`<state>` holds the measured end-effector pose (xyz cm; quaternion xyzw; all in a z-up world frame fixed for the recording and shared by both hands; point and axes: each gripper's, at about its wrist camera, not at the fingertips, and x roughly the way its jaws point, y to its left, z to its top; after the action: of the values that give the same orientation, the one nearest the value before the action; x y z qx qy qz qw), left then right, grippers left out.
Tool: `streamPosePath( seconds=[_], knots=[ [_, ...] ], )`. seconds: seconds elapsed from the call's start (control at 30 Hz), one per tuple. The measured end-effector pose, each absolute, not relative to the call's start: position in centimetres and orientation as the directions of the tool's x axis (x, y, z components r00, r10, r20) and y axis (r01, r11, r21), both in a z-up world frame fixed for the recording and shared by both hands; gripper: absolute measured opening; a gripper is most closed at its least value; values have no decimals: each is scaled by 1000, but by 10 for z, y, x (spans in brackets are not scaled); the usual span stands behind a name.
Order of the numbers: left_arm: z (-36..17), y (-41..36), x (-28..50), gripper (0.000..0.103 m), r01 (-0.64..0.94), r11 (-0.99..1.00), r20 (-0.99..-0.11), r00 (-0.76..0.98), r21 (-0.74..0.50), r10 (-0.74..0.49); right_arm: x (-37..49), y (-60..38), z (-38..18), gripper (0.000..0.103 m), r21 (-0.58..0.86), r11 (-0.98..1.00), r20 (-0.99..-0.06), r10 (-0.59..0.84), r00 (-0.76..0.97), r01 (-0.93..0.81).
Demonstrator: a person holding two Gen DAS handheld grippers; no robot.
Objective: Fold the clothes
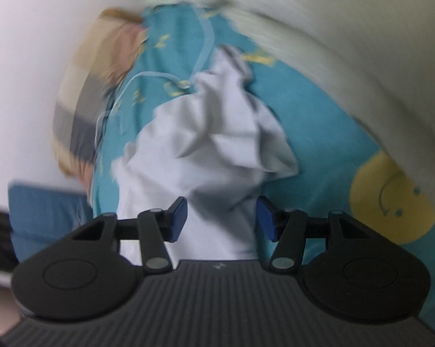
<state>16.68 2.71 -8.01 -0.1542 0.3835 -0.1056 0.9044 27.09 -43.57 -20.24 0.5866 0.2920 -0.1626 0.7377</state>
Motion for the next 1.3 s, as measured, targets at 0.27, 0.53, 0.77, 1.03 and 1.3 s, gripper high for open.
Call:
streamPosePath(
  seconds=[0.27,0.53,0.77,1.03,1.3],
  knots=[
    [-85,23,174,89,81,938,-677,672,-336,-300,297,-438,-215,53,810,273,-526,-55,849,519],
    [-88,20,177,89,92,934,-684,657,-346,-318,308,-454,-188,9,615,484,-568,-275,776,622],
    [-83,20,176,89,90,933,-680,661,-349,-318,307,-443,-173,17,531,575,-663,-175,728,622],
    [-62,30,160,89,133,953,-704,648,-272,-292,242,-409,-118,58,469,705,-731,-28,682,531],
    [-52,78,141,89,145,981,-833,522,-128,-186,149,-324,-83,62,395,875,-827,207,522,280]
  ],
)
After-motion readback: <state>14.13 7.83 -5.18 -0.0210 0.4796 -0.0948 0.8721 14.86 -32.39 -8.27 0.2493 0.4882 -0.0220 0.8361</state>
